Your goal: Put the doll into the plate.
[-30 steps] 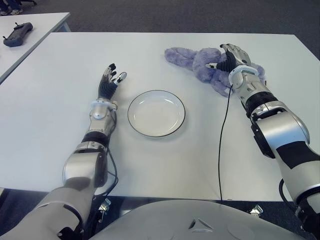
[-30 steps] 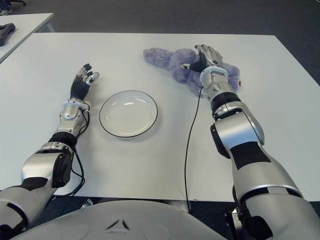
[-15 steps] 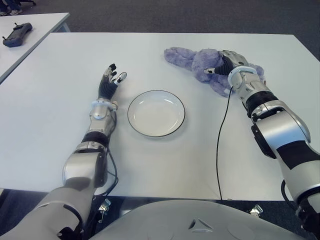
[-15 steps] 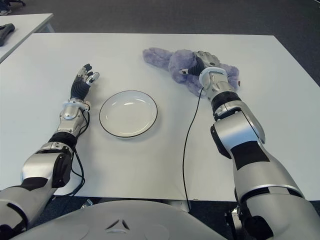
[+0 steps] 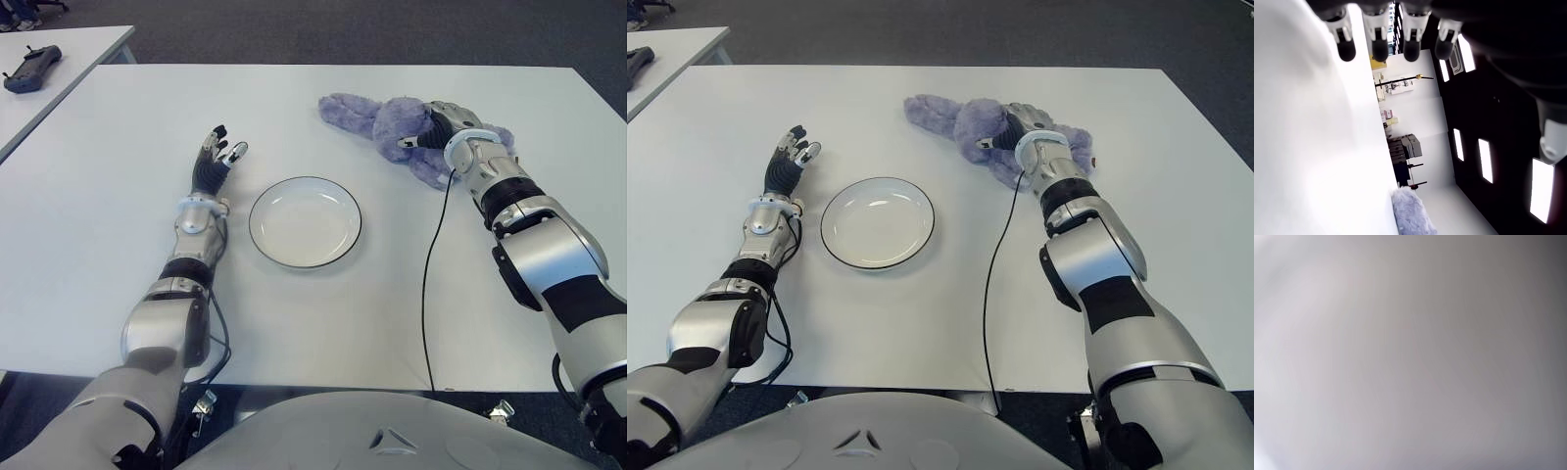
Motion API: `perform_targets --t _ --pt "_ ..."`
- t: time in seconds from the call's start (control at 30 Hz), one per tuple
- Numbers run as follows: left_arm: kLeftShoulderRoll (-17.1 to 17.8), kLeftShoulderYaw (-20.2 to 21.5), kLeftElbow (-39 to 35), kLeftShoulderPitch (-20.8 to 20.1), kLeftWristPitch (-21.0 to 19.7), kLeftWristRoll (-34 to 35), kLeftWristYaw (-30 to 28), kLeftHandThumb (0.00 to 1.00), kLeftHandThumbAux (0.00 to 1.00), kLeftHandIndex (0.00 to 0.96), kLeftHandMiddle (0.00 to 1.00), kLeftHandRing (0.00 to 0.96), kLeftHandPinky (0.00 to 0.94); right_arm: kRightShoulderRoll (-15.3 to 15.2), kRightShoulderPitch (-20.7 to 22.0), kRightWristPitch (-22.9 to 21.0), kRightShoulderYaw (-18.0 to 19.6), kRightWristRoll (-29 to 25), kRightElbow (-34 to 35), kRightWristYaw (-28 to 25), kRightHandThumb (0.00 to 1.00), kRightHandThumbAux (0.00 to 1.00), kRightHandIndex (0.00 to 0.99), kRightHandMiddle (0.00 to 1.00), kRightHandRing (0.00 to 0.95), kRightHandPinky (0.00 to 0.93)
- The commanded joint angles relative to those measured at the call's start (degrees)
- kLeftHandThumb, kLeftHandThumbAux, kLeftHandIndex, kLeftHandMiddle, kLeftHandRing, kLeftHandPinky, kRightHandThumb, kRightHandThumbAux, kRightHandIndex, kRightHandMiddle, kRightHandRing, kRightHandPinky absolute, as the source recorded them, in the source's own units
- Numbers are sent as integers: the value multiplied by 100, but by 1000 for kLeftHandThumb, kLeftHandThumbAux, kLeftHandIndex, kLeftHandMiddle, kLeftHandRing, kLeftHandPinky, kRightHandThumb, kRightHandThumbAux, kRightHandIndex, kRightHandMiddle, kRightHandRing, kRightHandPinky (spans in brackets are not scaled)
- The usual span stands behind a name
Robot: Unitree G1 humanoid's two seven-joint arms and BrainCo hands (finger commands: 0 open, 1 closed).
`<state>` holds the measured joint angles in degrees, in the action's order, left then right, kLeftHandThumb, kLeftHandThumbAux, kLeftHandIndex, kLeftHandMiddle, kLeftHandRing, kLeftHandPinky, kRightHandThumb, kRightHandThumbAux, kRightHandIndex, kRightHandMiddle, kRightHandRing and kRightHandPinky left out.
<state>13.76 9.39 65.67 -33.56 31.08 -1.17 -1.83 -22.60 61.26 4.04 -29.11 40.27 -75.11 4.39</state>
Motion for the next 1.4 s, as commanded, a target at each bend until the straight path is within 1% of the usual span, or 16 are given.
perform_targets --t 0.03,0.27,0.43,0.5,0.53,0.57,0.6,0.63,0.7,0.73,0.8,0.9,1.0,1.1,1.17,1.4 --pt "-595 -147 942 1628 -127 -149 -39 0 468 0 16 0 0 396 -936 448 -245 50 -259 -809 174 409 62 10 0 0" --pt "-595 -124 926 1654 -92 -115 -86 0 473 0 20 0 0 372 -1100 781 -413 121 -182 -1017 194 404 54 0 0 0" --pt "-602 -102 915 1676 -68 -90 -111 0 477 0 22 0 0 323 -1321 1079 -586 199 -68 -882 189 400 58 4 0 0" --pt "-602 -96 911 1680 -59 -86 -117 0 477 0 23 0 0 310 -1363 1149 -614 200 -37 -812 198 395 82 80 92 97" --pt "-604 -89 907 1684 -47 -80 -122 0 477 0 23 0 0 296 -1400 1255 -646 220 -6 -711 199 394 84 88 102 108" --pt "-606 -81 904 1687 -40 -74 -129 0 477 0 23 0 0 280 -1429 1363 -678 242 22 -619 216 405 147 265 352 410" --pt "-608 -74 901 1689 -35 -70 -134 0 477 0 23 0 0 267 -1449 1441 -700 258 43 -556 248 414 256 466 575 676" --pt "-610 -63 898 1691 -33 -64 -139 0 477 0 23 0 0 255 -1473 1544 -727 278 70 -464 257 416 284 517 630 743" --pt "-614 -43 895 1693 -35 -55 -143 0 476 0 24 0 0 254 -1512 1673 -757 294 113 -315 299 431 441 667 720 825" --pt "-615 -34 893 1694 -36 -52 -143 0 476 0 27 0 0 258 -1531 1722 -767 297 132 -246 354 449 605 734 759 847" --pt "-616 -21 891 1694 -47 -46 -141 0 478 0 30 0 0 295 -1597 1748 -706 227 180 -36 418 500 666 768 786 849" --pt "-614 -13 888 1696 -49 -45 -138 0 478 0 28 0 0 354 -1706 1743 -515 31 211 247 483 561 683 786 796 842" --pt "-610 -24 884 1700 -36 -58 -122 0 477 0 26 0 0 415 -1823 1790 -308 -163 245 577 629 633 715 815 818 849" --pt "-606 -19 882 1700 -39 -53 -123 0 479 0 28 0 0 455 -1873 1804 -221 -221 256 769 684 641 729 821 825 852" --pt "-606 -4 879 1699 -45 -35 -136 0 482 0 28 0 0 483 -1895 1788 -177 -253 257 878 766 644 751 829 832 855" --pt "-609 -3 872 1713 -21 -30 -93 0 484 0 32 0 0 559 -1891 1686 -23 -363 215 1103 857 641 773 837 838 848"
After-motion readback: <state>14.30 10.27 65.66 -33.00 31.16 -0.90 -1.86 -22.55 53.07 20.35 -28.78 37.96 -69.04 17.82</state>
